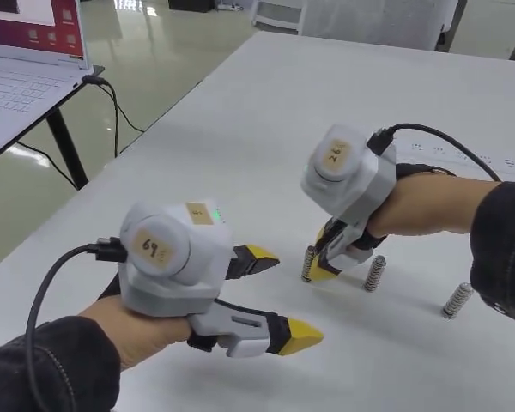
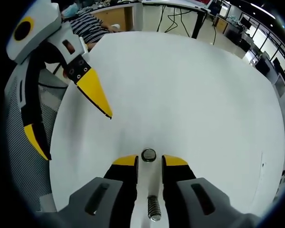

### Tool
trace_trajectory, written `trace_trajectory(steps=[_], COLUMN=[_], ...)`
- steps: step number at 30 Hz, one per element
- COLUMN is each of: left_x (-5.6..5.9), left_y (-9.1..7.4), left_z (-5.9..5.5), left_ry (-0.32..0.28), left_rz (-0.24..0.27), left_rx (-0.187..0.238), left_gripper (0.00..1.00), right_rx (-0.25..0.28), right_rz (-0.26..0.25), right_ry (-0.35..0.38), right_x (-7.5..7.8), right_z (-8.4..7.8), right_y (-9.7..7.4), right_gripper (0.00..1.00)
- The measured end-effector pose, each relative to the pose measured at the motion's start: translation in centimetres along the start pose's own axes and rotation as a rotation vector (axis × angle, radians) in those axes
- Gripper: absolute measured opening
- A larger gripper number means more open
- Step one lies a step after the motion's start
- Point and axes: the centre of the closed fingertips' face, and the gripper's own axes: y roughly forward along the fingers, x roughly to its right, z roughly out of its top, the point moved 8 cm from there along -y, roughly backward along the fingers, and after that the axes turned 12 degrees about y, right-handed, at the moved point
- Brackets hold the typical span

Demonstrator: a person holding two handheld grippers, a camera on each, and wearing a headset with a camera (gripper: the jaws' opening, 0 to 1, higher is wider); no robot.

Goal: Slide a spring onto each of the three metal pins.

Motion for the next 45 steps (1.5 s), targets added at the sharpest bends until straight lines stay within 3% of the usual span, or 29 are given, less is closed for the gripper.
trace_trajectory(steps=[22,45], left_x=[0.2,0.7], left_y=[0.2,0.4], left_z=[0.0,0.0], left_ry=[0.012,0.022], left_rz=[-0.015,-0.032], left_rx=[-0.007,-0.012], left_gripper=[0.56,0.56], right_rx=[0.038,0.077], right_rz=[-0.052,-0.099], right_ry=[0.064,0.138], right_x=[1.0,0.7], right_z=[-2.7,-6.1], right_y=[-2.2,-3.7], right_gripper=[0.24,0.31])
